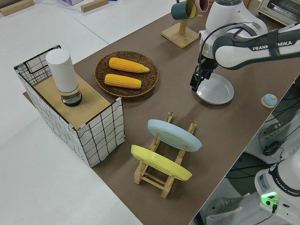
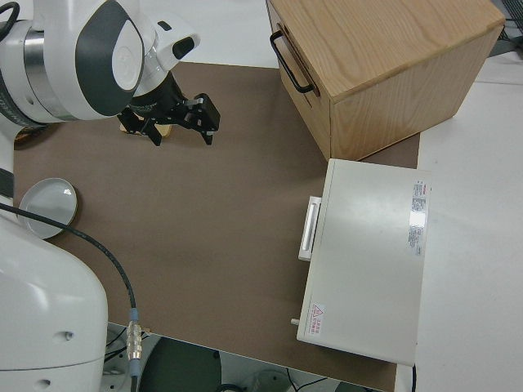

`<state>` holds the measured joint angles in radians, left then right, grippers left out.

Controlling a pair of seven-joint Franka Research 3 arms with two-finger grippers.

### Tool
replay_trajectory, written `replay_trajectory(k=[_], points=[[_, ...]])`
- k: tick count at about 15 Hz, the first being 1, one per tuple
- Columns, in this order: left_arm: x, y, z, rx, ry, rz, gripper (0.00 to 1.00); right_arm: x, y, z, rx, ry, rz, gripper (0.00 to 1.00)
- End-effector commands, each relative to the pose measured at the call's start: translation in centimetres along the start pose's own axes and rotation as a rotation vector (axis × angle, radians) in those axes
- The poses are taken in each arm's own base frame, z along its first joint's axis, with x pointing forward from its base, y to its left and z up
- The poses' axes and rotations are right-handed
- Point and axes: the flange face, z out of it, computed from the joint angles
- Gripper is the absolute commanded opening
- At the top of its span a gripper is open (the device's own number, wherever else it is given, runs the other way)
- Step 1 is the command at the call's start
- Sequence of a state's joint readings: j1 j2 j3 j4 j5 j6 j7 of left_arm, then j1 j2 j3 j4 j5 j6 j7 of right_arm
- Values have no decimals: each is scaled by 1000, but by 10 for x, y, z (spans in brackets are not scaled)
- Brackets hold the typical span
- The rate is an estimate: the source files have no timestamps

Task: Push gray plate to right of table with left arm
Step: 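Move the left gripper down beside the gray plate's edge nearest the rack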

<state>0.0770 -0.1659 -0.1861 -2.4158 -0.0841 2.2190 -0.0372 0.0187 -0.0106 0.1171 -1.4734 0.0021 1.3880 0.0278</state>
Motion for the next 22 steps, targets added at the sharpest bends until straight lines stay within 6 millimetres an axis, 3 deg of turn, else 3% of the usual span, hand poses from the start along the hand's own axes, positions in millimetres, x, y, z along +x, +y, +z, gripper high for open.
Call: replay_trajectory(k=[1,6,15,17,22], points=[[-25,4,22,0,46,-5,995,-4,2,-4,10,-2,5,983],[-37,5,52,4,81,0,995,-4,1,-4,9,-2,5,983],[-39,28,76,-6,90,-16,958,-4,1,-4,9,-2,5,983],[-39,29,79,-7,83,-15,783,-4,2,-4,10,-2,6,983],[-39,29,80,-7,82,-15,114,-4,2,-4,10,-2,5,983]])
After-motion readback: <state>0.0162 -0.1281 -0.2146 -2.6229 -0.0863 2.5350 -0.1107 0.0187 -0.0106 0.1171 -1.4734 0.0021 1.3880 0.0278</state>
